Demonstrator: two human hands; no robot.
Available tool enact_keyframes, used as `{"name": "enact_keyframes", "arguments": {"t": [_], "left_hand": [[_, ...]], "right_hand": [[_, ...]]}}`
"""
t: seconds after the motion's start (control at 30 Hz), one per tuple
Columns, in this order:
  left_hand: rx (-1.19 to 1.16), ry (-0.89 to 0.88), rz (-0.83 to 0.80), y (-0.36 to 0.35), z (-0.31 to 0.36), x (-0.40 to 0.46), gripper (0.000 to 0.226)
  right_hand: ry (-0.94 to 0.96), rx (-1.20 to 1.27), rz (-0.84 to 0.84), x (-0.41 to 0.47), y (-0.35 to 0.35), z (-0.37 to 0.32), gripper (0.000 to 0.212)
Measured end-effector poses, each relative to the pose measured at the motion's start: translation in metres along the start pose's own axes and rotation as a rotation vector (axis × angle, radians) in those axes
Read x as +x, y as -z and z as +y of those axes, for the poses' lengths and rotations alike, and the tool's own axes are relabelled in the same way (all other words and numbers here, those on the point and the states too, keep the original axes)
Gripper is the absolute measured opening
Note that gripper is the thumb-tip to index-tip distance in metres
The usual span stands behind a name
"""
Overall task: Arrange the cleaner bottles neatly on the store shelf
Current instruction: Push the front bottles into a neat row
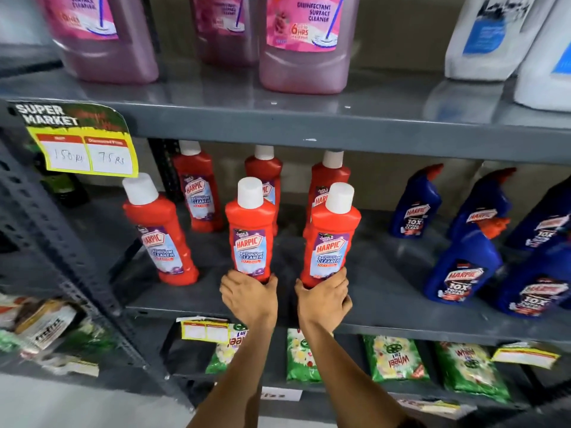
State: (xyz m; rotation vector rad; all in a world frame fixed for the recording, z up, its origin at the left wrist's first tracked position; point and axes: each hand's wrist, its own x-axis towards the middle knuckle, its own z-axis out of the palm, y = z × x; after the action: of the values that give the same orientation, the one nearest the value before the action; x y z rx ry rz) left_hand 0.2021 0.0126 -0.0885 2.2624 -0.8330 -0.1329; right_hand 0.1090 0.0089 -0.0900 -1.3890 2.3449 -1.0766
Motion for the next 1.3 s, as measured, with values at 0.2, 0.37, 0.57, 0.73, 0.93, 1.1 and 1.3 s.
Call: {"name": "enact_keyframes", "arguments": {"t": [0.2,0.37,0.57,0.73,0.93,1.1,1.3], "left_hand": [[-0.027,0.0,-0.019,0.003,-0.002,-0.004,0.09],[-0.042,-0.021,-0.006,0.004,-0.004,-0.009,0.101],[-0.191,-0.057,0.077,-0.004,-0.001,-0.086,0.076],[-0.352,-0.248,-0.144,-0.031,0.059,-0.192,0.08],[-0.41,-0.3,-0.336,-0.074,0.154,-0.275,0.11],[-0.323,-0.25,-0.316,-0.107,0.205,-0.302,0.129],[-0.211,-0.116,-0.142,-0.135,0.226,-0.298,0.128]], "right_hand": [[-0.007,0.013,-0.04,0.0,0.002,0.0,0.104],[-0.01,0.044,-0.124,0.002,0.01,0.001,0.111],[0.077,0.283,-0.08,0.0,0.06,0.047,0.081],[-0.037,0.413,0.208,0.043,0.128,0.124,0.053],[-0.133,0.358,0.295,0.137,0.194,0.2,0.094],[-0.15,0.355,0.117,0.2,0.208,0.232,0.124],[-0.118,0.263,0.108,0.214,0.203,0.234,0.123]]}}
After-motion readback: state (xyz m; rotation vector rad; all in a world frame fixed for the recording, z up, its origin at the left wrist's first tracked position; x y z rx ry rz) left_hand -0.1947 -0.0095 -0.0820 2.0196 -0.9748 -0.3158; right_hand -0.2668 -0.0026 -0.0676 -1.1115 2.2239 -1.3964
